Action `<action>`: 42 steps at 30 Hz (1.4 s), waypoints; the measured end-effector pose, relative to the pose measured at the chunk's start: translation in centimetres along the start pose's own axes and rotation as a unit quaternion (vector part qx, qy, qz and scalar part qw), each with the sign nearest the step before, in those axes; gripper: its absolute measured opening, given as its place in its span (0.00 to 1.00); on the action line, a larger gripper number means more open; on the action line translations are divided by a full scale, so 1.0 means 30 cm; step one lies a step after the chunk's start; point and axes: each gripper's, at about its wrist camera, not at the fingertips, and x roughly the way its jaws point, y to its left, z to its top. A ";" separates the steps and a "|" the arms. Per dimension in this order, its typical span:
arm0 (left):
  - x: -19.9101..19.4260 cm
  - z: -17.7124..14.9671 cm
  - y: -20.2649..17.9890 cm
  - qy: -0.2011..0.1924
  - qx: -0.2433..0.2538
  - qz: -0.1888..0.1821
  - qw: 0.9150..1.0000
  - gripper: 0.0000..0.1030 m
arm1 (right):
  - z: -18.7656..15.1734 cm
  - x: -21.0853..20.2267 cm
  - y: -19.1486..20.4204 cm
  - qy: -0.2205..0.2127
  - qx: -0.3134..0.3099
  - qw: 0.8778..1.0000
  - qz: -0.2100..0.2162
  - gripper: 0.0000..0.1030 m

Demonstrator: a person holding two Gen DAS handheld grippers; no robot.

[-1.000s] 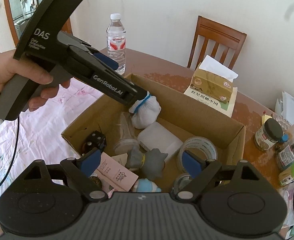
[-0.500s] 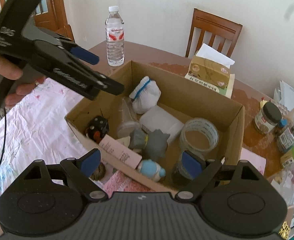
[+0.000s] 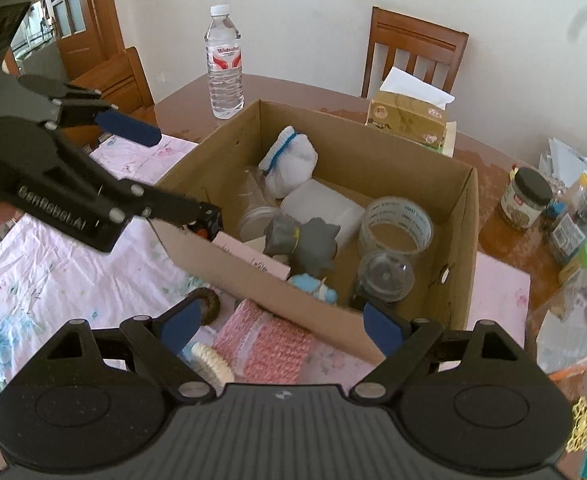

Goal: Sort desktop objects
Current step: 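Move the right tool to the blue knitted sock and grasp it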

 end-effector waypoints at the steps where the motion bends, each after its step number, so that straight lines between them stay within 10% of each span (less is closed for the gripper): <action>1: -0.003 -0.009 -0.010 -0.001 0.002 -0.001 1.000 0.88 | -0.010 -0.002 0.006 0.000 0.000 1.000 0.001 0.89; 42: 0.109 -0.288 -0.041 0.043 -0.066 -0.003 0.997 0.88 | -0.296 0.234 0.290 0.038 -0.070 0.996 0.042 0.85</action>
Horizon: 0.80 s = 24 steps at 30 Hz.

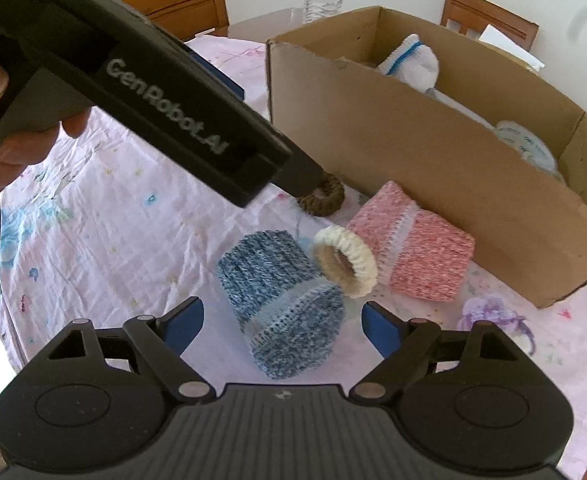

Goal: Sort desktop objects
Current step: 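Move the right tool to the blue knitted sock and grasp it, then grasp the cream knitted ring with the left tool while the right lifts the blue sock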

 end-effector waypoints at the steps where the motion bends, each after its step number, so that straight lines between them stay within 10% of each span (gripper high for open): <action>1: 0.005 -0.002 0.000 0.001 -0.002 -0.002 1.000 0.88 | 0.000 0.009 0.005 0.001 -0.004 1.000 0.001 0.85; 11: 0.046 -0.013 -0.007 0.015 -0.012 -0.010 1.000 0.88 | -0.003 0.050 0.011 0.009 -0.008 1.000 -0.017 0.64; 24: 0.071 -0.003 -0.070 0.016 -0.012 -0.026 0.999 0.88 | -0.038 0.001 -0.023 0.012 -0.002 1.000 -0.014 0.61</action>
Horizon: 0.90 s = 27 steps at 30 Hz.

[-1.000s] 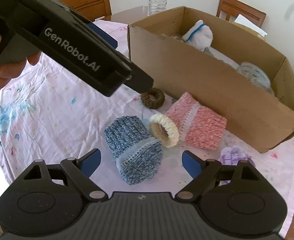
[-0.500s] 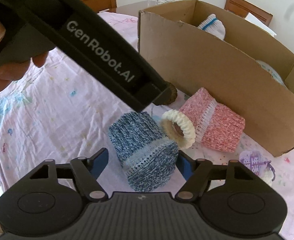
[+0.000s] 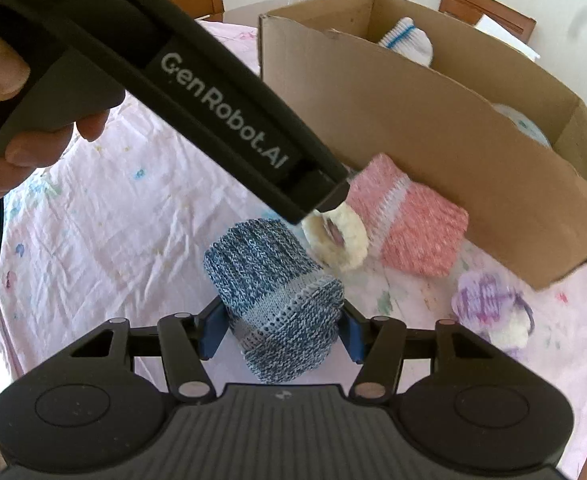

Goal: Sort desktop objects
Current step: 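Grasp the cream knitted ring with the left tool while the right lifts the blue sock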

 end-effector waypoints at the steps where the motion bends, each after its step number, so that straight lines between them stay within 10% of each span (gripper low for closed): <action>1: 0.003 -0.002 -0.007 0.001 -0.001 -0.002 1.000 0.88 | -0.008 -0.006 -0.006 0.001 0.000 1.000 -0.003 0.61; 27: 0.123 -0.025 -0.070 0.034 -0.062 -0.025 0.997 0.43 | -0.078 -0.113 -0.086 -0.010 0.029 0.999 -0.020 0.61</action>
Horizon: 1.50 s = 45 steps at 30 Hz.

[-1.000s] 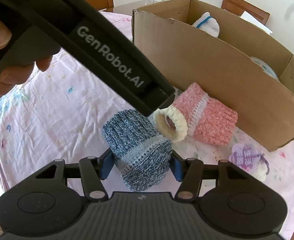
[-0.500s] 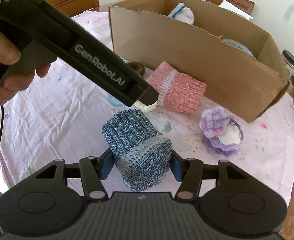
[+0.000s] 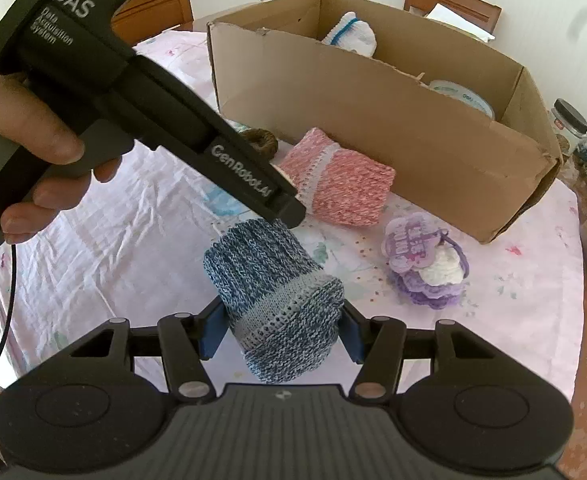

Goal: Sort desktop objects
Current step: 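Grasp the cream knitted ring with the left tool while the right lifts the blue sock, then carry the blue sock and cream ring over the box and open both tools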

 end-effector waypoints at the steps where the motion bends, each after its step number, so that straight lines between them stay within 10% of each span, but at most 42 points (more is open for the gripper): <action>1: -0.002 0.000 0.001 0.000 0.000 0.000 1.000 0.42 | 0.002 -0.002 -0.004 0.000 0.000 1.000 0.000 0.61; 45: -0.341 0.200 -0.066 -0.080 0.121 -0.015 0.989 0.41 | 0.250 -0.220 -0.140 -0.070 -0.021 0.995 -0.067 0.61</action>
